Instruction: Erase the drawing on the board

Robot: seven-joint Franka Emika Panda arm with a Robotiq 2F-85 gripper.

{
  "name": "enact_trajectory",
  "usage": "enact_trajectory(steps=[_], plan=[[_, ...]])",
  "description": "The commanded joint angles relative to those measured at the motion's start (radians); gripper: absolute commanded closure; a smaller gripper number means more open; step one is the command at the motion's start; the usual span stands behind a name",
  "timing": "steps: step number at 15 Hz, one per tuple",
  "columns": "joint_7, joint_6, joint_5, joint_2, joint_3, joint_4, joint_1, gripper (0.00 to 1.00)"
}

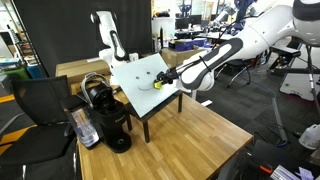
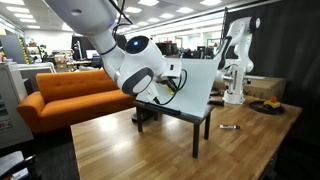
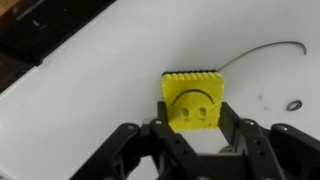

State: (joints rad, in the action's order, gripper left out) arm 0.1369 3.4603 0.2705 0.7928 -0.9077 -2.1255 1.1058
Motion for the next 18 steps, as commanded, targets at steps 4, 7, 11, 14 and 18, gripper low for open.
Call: enact_trajectory(steps=[4,7,11,14,18], plan=[[-0.024,0.0,0.027,0.03,-0.011,-0.002,-0.003,0.73],[-0.029,-0.001,0.042,0.037,-0.019,-0.008,-0.004,0.73],[-0.039,-0.001,0.069,0.047,-0.035,-0.032,0.0,0.73],[-0.048,-0.002,0.085,0.054,-0.043,-0.051,0.002,0.73],[-0.062,-0.002,0.104,0.075,-0.058,-0.049,0.004,0.73]])
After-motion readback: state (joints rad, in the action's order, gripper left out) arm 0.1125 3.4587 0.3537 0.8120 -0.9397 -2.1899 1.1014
